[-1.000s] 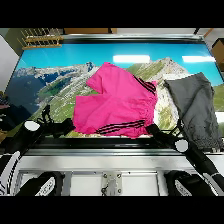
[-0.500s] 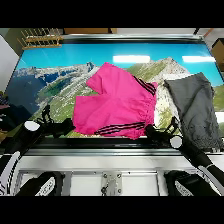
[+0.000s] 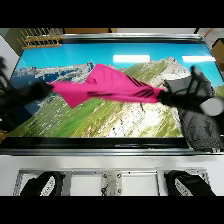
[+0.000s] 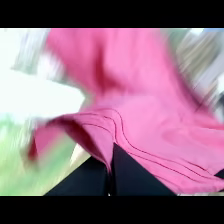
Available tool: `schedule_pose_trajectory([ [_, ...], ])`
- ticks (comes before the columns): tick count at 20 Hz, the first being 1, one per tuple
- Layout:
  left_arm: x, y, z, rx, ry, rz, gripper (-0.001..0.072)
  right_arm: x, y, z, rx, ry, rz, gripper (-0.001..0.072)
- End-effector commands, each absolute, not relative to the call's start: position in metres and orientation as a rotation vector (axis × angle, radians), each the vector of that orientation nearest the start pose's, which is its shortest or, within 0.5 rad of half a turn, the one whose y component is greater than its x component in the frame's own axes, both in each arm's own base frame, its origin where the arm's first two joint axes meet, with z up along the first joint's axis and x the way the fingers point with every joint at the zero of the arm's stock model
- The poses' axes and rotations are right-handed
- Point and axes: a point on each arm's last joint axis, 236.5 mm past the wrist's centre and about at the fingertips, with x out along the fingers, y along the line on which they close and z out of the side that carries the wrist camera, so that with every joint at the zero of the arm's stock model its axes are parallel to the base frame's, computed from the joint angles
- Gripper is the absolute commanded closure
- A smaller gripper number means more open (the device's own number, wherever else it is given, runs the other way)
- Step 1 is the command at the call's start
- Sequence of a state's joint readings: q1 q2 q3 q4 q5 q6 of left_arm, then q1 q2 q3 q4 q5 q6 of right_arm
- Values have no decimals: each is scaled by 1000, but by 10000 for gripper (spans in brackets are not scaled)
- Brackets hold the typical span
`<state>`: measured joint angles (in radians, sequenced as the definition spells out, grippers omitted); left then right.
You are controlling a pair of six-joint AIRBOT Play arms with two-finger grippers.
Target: Fold the clothes and pants, and hang the long-sleeved shirts on hangers.
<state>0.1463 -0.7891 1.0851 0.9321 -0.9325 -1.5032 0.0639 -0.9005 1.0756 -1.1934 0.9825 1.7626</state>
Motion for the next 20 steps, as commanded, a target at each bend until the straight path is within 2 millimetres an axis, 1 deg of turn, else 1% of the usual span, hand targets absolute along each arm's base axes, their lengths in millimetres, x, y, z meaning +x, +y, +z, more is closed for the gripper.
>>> schedule_pose_trajectory([
  [1,292,-72,434,-360,98,-342,704,329,96,302,337,662,304,686],
  [2,264,-77,472,-327,1,-363,703,315,101,334,333,605,339,686],
  [3,235,-82,504,-298,-86,-384,703,299,105,362,344,555,365,686],
  [4,211,-85,528,-276,-154,-396,703,285,108,382,360,518,387,686],
  [5,188,-88,546,-258,-214,-404,703,269,111,397,378,488,404,686],
  [6,170,-90,560,-241,-260,-411,703,256,112,404,400,475,410,686],
  [7,158,-92,571,-231,-292,-417,703,244,113,407,428,477,410,686],
  [8,151,-93,579,-225,-313,-421,703,234,113,404,456,502,403,686],
  [9,152,-94,582,-224,-309,-426,703,224,113,397,479,548,392,686],
  [10,160,-95,579,-219,-280,-430,703,216,114,384,493,614,381,686],
  [11,177,-96,570,-221,-219,-434,703,209,115,369,502,696,370,686],
  [12,200,-97,554,-231,-137,-437,703,205,116,354,499,775,362,686],
  [13,230,-96,530,-242,-33,-437,703,206,118,338,495,852,359,686],
  [14,263,-94,501,-261,75,-432,703,212,121,323,501,919,358,686],
  [15,297,-90,470,-289,174,-423,703,224,124,304,512,985,355,686],
  [16,332,-86,435,-322,273,-409,703,236,125,279,512,1065,343,686],
  [17,367,-82,393,-361,382,-393,703,249,127,253,508,1144,336,686],
  [18,400,-78,348,-401,492,-377,703,263,129,221,518,1237,321,686],
  [19,426,-76,308,-440,584,-366,703,279,131,194,529,1303,308,686],
  [20,449,-75,268,-480,669,-356,703,300,134,167,549,1349,289,686],
])
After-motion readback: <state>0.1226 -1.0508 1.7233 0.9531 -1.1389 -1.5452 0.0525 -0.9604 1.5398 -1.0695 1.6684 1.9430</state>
